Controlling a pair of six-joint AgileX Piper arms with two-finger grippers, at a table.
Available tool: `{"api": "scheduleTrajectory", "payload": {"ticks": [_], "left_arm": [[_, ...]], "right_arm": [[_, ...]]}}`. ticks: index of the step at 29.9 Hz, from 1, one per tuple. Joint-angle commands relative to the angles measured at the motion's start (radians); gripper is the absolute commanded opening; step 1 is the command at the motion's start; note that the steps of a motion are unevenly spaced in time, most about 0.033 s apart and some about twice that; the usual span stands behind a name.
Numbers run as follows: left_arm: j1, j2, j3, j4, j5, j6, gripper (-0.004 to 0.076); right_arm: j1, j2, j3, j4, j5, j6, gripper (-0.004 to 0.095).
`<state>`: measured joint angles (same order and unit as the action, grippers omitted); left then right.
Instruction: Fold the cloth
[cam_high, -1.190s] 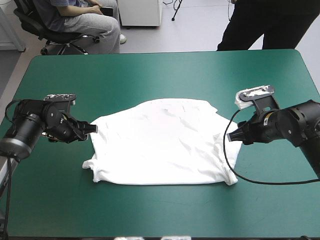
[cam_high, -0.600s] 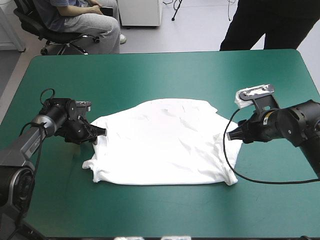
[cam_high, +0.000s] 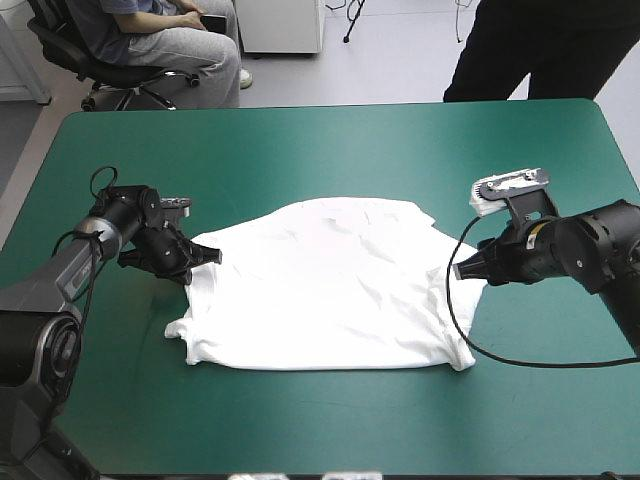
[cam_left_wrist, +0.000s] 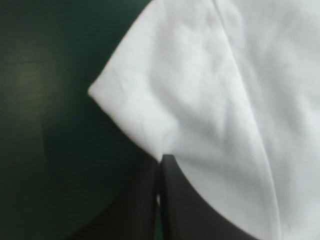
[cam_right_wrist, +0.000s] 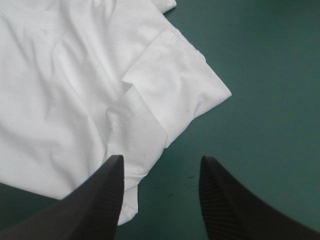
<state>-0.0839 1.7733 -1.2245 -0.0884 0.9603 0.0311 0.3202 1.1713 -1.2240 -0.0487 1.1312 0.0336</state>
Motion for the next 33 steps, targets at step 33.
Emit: {"api": "scheduleTrajectory", "payload": {"ticks": [33], "left_arm": [[-0.447, 0.128, -0.349, -0.112, 0.062, -0.002, -0.0015]], "right_arm": [[-0.008, -0.022, -0.032, -0.007, -0.027, 0.014, 0.0427]]}}
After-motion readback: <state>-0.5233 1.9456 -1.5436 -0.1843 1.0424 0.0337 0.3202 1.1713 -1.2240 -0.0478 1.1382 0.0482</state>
